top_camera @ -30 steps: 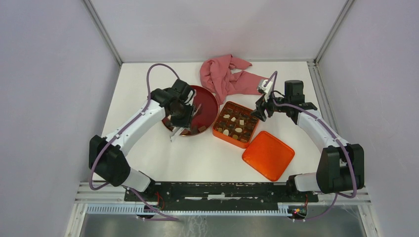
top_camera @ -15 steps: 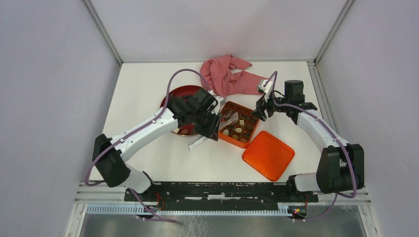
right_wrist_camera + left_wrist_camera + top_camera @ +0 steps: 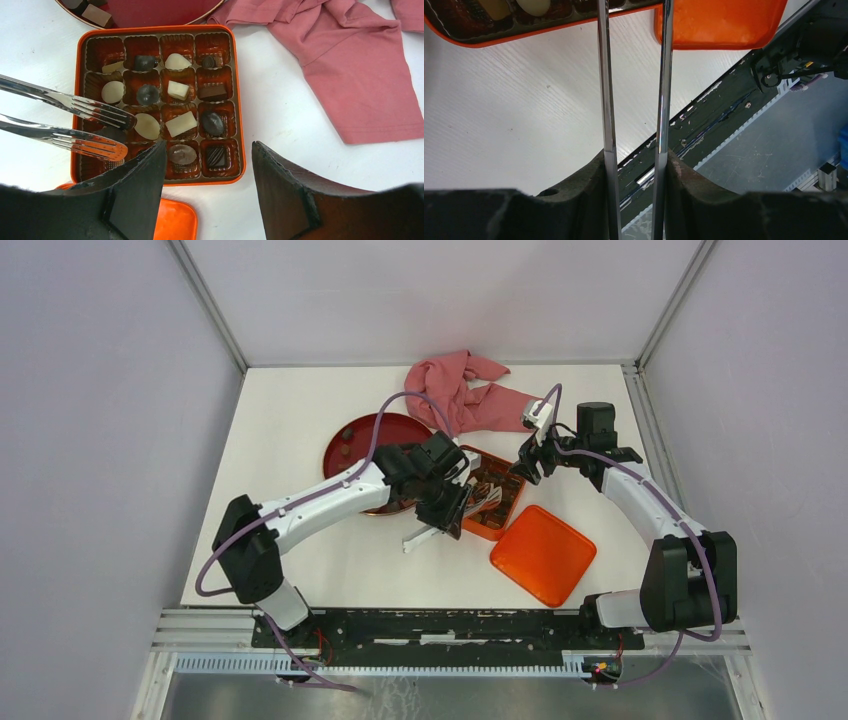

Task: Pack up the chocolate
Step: Place the fake chocolate in the packing box, then place the clamp at the center of the board.

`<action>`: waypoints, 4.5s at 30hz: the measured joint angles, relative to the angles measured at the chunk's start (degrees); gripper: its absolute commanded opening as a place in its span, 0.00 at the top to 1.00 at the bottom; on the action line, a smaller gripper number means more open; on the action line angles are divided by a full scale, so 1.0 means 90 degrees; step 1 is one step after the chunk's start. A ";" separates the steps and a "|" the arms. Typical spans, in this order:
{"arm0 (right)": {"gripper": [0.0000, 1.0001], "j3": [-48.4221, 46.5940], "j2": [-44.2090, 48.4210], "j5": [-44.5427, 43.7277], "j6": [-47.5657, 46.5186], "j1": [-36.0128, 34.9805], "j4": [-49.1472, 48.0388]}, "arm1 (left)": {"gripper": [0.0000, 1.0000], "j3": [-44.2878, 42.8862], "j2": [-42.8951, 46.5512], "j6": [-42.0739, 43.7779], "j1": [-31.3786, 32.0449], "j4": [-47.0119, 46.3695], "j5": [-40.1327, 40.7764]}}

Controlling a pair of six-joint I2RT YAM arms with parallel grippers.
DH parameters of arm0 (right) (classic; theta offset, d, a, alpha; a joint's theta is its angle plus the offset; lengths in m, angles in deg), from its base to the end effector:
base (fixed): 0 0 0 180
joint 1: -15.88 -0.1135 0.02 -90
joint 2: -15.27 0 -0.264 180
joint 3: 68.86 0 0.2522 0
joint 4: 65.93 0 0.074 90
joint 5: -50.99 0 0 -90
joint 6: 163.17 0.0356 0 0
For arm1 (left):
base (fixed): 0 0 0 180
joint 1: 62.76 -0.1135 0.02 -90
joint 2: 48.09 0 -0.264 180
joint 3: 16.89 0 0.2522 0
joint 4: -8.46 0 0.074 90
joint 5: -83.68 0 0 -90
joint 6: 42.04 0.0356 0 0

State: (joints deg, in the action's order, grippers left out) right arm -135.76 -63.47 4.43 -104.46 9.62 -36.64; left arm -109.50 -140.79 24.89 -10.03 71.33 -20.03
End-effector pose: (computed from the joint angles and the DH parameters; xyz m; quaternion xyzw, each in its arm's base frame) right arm 0.2861 0.0560 0.2550 -0.4172 0.7515 0.2456 0.4482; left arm 0.1955 -0.2709 0.2801 0.2741 0.9260 -0.2342 0.1119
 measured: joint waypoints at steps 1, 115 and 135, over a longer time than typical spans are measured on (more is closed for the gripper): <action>0.31 0.0000 0.0000 -0.0005 0.0000 0.0000 0.0000 | 0.66 0.0000 -0.0017 -0.0005 0.0019 0.0000 -0.0002; 0.24 -0.0044 -0.0408 0.1622 0.0352 0.1559 -0.0005 | 0.19 0.3339 0.1095 -0.0187 -0.6477 -0.3390 0.2484; 0.29 -0.1783 -0.2324 -0.0563 -0.1851 -0.0780 0.1076 | 0.01 0.3478 0.4401 0.0209 -0.6346 -0.4522 -0.1889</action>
State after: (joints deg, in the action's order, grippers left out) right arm -151.81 -84.39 -0.64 -121.11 2.60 -26.96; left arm -78.20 -101.19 26.77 -67.14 30.63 -37.04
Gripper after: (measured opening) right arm 0.738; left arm 0.992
